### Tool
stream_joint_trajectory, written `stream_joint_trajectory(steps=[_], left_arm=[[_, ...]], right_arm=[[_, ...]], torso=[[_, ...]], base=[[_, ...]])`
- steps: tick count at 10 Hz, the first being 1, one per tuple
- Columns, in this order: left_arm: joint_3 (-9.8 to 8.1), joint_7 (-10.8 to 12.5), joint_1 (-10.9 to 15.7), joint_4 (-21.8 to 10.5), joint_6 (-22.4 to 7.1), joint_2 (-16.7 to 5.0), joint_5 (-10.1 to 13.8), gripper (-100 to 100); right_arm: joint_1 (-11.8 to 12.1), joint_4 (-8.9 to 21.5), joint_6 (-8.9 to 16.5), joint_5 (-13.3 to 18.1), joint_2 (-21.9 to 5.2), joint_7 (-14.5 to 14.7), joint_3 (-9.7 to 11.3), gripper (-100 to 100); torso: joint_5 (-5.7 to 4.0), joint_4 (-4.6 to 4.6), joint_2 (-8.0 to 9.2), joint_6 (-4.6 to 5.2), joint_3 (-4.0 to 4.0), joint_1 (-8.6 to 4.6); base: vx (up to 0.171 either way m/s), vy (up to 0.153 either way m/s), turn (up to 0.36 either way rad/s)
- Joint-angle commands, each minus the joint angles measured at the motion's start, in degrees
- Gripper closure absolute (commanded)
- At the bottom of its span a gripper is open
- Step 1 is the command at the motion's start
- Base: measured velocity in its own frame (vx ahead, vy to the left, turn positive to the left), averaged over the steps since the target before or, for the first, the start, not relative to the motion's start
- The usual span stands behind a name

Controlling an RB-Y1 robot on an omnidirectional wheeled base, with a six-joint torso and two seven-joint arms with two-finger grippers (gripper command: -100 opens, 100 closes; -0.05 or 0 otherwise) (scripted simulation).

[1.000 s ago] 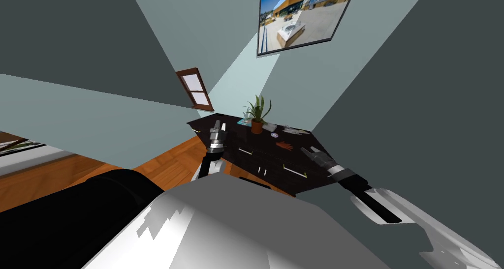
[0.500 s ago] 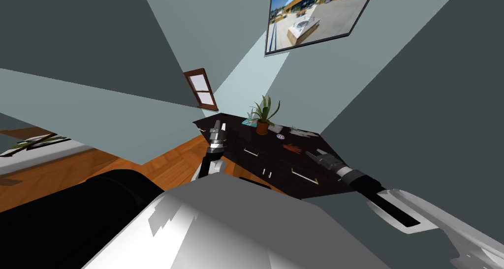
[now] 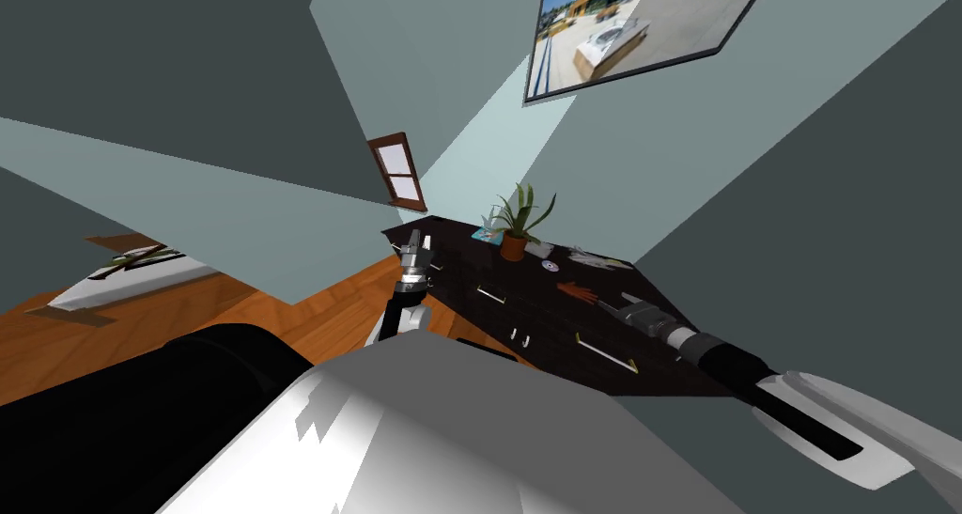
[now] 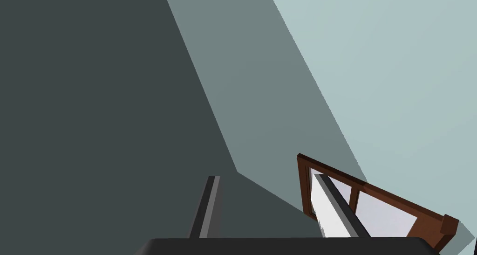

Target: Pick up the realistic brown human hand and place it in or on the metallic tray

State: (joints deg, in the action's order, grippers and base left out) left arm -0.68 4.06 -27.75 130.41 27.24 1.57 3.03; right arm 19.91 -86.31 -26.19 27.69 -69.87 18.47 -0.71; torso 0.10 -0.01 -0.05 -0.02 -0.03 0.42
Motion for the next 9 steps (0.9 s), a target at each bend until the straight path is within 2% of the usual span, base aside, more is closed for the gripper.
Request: stream_joint_trajectory(steps=[1, 3, 4, 5, 6, 8, 9], left_arm=[[0.0, 0.0, 0.0, 0.0, 0.0, 0.0, 0.0, 0], [0.0, 0.0, 0.0, 0.0, 0.0, 0.0, 0.0, 0], [0.0, 0.0, 0.0, 0.0, 0.0, 0.0, 0.0, 0], [-0.01, 0.0, 0.0, 0.0, 0.0, 0.0, 0.0, 0], [0.0, 0.0, 0.0, 0.0, 0.0, 0.0, 0.0, 0], [0.0, 0.0, 0.0, 0.0, 0.0, 0.0, 0.0, 0], [0.0, 0.0, 0.0, 0.0, 0.0, 0.0, 0.0, 0]], right_arm=[[0.1, 0.9, 0.3, 0.6, -1.7, 0.5, 0.3, -100], [1.2, 4.8, 0.1, 3.3, -5.6, 3.5, 1.2, -100], [1.2, 5.2, 0.1, 3.3, -6.0, 3.5, 1.2, -100], [1.8, 7.3, 0.1, 4.6, -7.9, 4.9, 1.7, -100], [1.8, 7.5, 0.1, 4.6, -7.9, 4.9, 1.7, -100], [3.1, 11.6, 0.0, 7.0, -11.2, 7.9, 2.8, -100], [3.1, 11.6, 0.0, 7.0, -11.2, 7.9, 2.8, -100]], torso=[[0.0, 0.0, 0.0, 0.0, 0.0, 0.0], [0.01, 0.01, 0.05, 0.0, 0.03, 0.02], [0.05, 0.01, 0.03, -0.02, 0.02, 0.16], [0.01, 0.01, 0.04, 0.06, 0.02, 0.01], [0.03, 0.01, 0.01, 0.02, 0.01, 0.03], [0.0, 0.01, 0.02, 0.0, 0.01, -0.02], [0.02, 0.0, 0.0, -0.02, 0.0, 0.07]], base=[[0.01, 0.1, 0.068], [0.011, 0.139, 0.208], [0.022, 0.109, 0.076], [0.034, 0.119, 0.141], [0.024, 0.11, 0.079], [0.025, 0.122, 0.232], [0.023, 0.105, 0.064]])
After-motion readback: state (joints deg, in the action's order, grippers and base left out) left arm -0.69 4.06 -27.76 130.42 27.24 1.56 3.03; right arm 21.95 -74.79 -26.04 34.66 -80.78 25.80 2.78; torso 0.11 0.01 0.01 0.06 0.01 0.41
